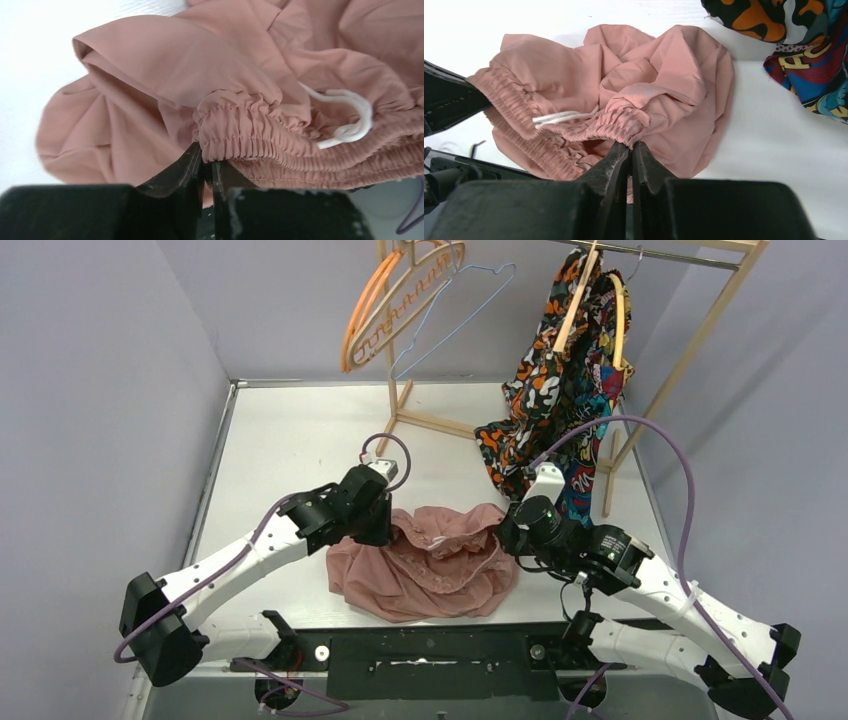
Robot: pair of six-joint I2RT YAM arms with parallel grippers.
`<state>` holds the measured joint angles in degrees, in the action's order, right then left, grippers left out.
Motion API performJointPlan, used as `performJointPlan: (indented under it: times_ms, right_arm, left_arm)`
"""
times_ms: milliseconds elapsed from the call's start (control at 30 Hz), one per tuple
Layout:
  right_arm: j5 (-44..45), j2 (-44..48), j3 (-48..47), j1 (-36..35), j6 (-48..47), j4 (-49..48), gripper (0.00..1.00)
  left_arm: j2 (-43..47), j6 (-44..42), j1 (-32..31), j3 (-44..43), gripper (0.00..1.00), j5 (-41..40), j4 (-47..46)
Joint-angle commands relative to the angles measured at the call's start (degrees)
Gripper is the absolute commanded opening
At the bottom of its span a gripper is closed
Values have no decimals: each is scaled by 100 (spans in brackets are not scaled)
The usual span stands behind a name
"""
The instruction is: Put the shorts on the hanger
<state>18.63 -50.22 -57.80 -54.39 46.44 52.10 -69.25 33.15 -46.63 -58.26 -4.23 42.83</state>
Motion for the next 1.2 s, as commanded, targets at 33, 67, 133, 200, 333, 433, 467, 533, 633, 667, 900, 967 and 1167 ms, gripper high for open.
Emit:
performJointPlan:
  times_ms: [33, 67, 133, 200, 333, 433, 467, 533, 633, 667, 900, 967, 1167]
  right_arm:
    - [257, 125, 352, 17, 379, -773, 0]
    - [318, 126, 398, 21, 448, -779, 0]
    - [425, 134, 471, 19, 489, -803, 0]
    - [510, 164, 504, 22, 498, -810, 0]
    - [607, 300, 538, 17, 524, -829, 0]
    - [593, 398, 566, 21, 531, -884, 0]
    - [585, 423, 572, 23, 533, -894, 0]
    - [551, 482, 609, 23, 540, -917, 0]
    - [471, 564, 674, 24, 554, -972, 0]
    - [440, 577, 700, 23, 556, -995, 0]
    - [254, 544, 765, 12, 507, -1052, 0]
    - [178, 569, 818, 13, 487, -1117, 0]
    - [-64, 528, 806, 0, 325, -1332, 0]
  left_arm:
    - [-162, 269, 61, 209, 15, 488, -1141]
    - [-159, 304, 72, 217, 18, 450, -1147]
    - [-131, 354, 97, 147, 24, 261, -1041]
    - [-72, 367, 104, -21, 30, -55, -821]
    - [182, 202, 102, -521, 42, -509, -569]
    - [446, -62, 103, -918, 50, -751, -650]
    - [523, -164, 106, -1051, 52, -865, -696]
    - [630, -415, 103, -1286, 58, -1098, -841]
    - [654, -720, 106, -1594, 69, -1653, -978]
    - [600, -995, 112, -1735, 71, -1761, -1001]
    - [-419, -1864, 219, -3249, 80, -2019, -928]
    - [-779, -2022, 260, -3731, 81, -1908, -875]
    - [-1670, -2280, 740, -4919, 79, -1499, -961]
